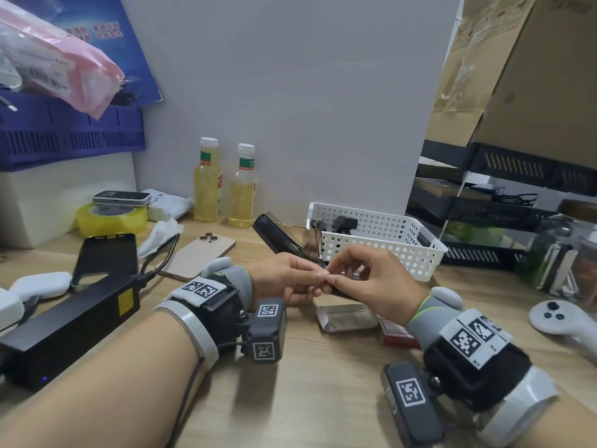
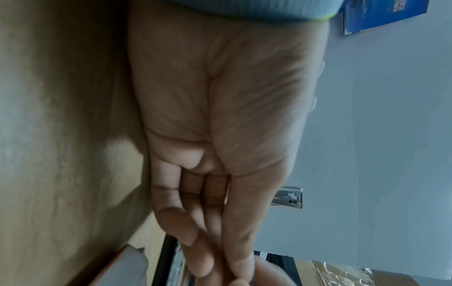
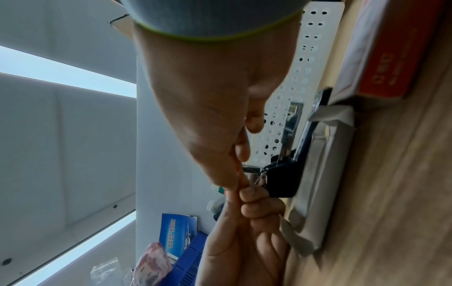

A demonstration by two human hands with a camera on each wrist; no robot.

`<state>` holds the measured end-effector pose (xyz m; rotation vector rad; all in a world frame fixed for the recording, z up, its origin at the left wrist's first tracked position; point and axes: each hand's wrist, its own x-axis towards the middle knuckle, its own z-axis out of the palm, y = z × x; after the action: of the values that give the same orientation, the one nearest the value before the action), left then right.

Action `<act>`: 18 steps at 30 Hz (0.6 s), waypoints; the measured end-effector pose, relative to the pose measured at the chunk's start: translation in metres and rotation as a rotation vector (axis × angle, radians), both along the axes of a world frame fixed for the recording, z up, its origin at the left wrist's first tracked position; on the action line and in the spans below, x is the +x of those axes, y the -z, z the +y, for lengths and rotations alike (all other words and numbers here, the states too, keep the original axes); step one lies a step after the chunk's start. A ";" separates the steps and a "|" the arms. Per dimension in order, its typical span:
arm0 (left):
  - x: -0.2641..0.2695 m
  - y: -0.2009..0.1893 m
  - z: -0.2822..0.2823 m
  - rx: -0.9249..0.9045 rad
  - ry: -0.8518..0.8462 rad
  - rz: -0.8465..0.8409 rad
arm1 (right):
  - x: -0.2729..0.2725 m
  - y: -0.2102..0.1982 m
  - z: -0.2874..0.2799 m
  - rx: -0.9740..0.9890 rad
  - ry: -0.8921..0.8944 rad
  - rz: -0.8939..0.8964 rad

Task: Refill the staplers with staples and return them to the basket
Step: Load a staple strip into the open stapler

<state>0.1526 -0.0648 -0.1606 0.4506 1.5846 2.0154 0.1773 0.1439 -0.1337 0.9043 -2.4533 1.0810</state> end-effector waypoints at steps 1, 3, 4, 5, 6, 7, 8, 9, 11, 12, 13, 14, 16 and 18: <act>0.000 0.000 0.000 0.000 -0.004 0.009 | 0.000 0.000 0.000 0.002 -0.016 0.006; 0.001 -0.001 0.001 -0.005 -0.020 0.033 | 0.001 0.000 -0.001 -0.006 -0.040 0.016; 0.002 -0.001 0.001 -0.009 -0.030 0.038 | 0.002 0.000 -0.001 -0.014 -0.041 0.023; 0.002 -0.001 0.002 -0.005 -0.041 0.033 | 0.002 0.000 -0.001 -0.022 -0.039 0.028; 0.002 -0.001 0.002 0.004 -0.049 0.024 | 0.001 0.000 -0.002 -0.029 -0.038 0.029; 0.002 -0.001 0.002 0.011 -0.055 0.016 | 0.001 0.000 -0.002 -0.035 -0.038 0.025; 0.002 -0.001 0.002 0.016 -0.056 0.013 | 0.001 0.000 -0.002 -0.039 -0.038 0.020; 0.002 -0.001 0.002 0.017 -0.056 0.014 | 0.001 0.001 -0.002 -0.046 -0.043 0.014; 0.002 -0.001 0.001 0.023 -0.062 0.012 | 0.001 0.001 -0.003 -0.083 -0.063 -0.019; 0.002 -0.002 0.001 0.031 -0.064 0.011 | 0.002 0.001 -0.003 -0.115 -0.074 -0.048; 0.003 -0.001 0.000 0.041 -0.064 0.012 | 0.002 0.001 -0.004 -0.155 -0.086 -0.080; 0.003 -0.001 -0.001 0.052 -0.061 0.018 | 0.003 0.001 -0.004 -0.198 -0.100 -0.111; 0.004 -0.001 -0.002 0.076 -0.043 0.032 | 0.004 0.001 -0.006 -0.279 -0.125 -0.152; 0.005 -0.001 -0.004 0.091 -0.022 0.034 | 0.005 0.002 -0.009 -0.346 -0.138 -0.175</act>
<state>0.1575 -0.0683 -0.1596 0.5069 1.5287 2.1133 0.1826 0.1351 -0.1358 0.9077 -2.2556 1.6338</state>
